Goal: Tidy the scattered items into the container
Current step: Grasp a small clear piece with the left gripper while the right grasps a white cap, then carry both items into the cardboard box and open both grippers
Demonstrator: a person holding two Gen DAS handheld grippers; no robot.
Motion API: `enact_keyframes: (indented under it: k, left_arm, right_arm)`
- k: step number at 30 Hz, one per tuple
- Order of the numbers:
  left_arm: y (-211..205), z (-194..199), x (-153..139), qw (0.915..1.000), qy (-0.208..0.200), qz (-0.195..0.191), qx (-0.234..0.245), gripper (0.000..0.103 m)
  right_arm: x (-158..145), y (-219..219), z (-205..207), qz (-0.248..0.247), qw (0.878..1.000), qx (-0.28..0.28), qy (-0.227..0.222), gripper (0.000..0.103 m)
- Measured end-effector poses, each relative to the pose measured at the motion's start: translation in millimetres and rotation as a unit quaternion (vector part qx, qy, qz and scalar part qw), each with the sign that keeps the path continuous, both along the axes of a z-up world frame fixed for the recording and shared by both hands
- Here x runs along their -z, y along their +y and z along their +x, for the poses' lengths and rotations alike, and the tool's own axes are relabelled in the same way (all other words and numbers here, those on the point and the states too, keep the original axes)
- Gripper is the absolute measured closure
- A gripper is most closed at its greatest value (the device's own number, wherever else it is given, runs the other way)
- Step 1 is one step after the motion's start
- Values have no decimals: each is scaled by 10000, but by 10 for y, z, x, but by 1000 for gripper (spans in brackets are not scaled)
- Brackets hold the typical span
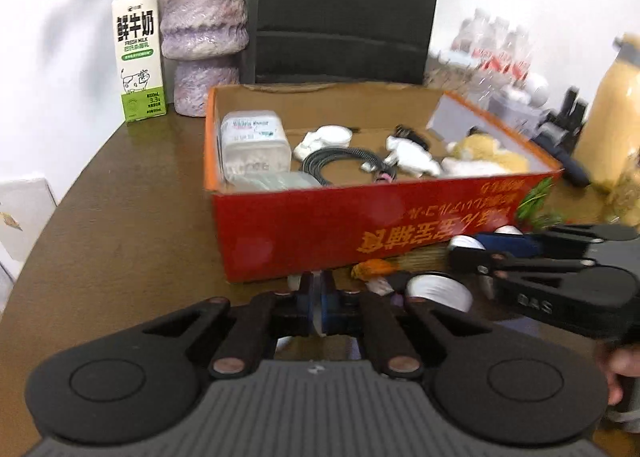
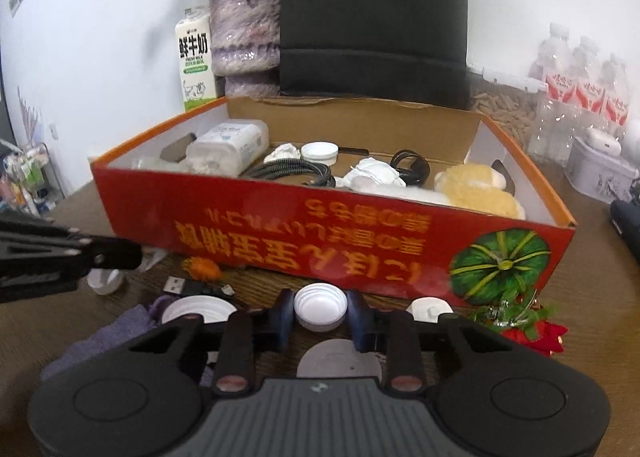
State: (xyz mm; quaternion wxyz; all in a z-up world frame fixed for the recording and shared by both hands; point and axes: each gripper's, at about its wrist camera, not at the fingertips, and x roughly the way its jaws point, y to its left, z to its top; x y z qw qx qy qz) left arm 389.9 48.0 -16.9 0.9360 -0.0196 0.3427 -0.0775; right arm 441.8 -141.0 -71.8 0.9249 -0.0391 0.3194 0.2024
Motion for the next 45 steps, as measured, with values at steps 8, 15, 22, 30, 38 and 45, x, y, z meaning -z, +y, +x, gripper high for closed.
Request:
enact_keyframes:
  k: [8, 15, 22, 30, 38, 45]
  left_arm:
    - [247, -702, -309, 9945, -273, -953, -337, 99]
    - [181, -1515, -353, 9962, -264, -812, -174, 99]
    - [11, -1974, -211, 9969, 32, -780, -121, 99]
    - [-349, -2393, -358, 9965, -219, -590, 547, 98]
    - [-484, -2566, -394, 9957, -273, -570, 672, 98]
    - [-483, -2425, -427, 9959, -304, -538, 658, 98]
  right_arm:
    - [-389, -169, -638, 395, 9976, -13, -570, 76]
    - [-447, -507, -1546, 587, 9960, 125, -663, 76]
    - [-348, -805, -2108, 533, 9971, 365, -404, 76]
    - [-493, -883, -2584, 599, 9959, 240, -626, 76]
    - [-559, -981, -2863, 696, 9944, 263, -745, 76]
    - [-581, -994, -2858, 677, 9937, 296, -842, 76]
